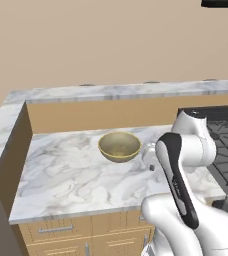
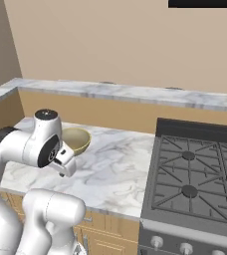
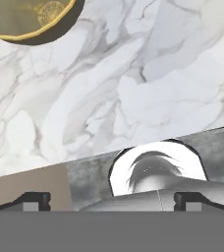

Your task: Pick the cup and bowl from the counter and place them on the counter next to the sink.

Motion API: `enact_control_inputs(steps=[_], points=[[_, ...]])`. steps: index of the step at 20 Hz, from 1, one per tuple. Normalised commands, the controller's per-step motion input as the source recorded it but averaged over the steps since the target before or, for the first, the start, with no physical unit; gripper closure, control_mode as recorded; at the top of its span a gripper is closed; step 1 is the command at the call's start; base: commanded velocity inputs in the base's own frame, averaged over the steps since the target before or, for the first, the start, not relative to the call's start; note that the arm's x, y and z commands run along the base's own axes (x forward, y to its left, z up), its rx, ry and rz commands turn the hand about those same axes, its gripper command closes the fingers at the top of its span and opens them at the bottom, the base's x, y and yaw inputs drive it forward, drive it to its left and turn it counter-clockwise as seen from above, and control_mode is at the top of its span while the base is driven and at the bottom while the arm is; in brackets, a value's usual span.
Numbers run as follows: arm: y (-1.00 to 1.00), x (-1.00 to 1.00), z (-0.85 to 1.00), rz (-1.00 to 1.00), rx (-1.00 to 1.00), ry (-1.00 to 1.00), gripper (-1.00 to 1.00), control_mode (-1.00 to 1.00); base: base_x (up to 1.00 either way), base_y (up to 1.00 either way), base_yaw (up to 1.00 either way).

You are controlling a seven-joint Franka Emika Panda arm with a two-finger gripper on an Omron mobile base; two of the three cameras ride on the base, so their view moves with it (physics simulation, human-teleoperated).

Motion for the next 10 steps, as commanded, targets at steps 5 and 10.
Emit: enact_control_inputs(steps=[5,10], points=[[0.02,0.98,0.0,-0.01,0.0,0.0,-1.0,-1.0,0.0,0.0,0.0],[0.0,0.97,0.0,0.0,0.0,0.0,-1.0,-1.0,0.0,0.0,0.0]])
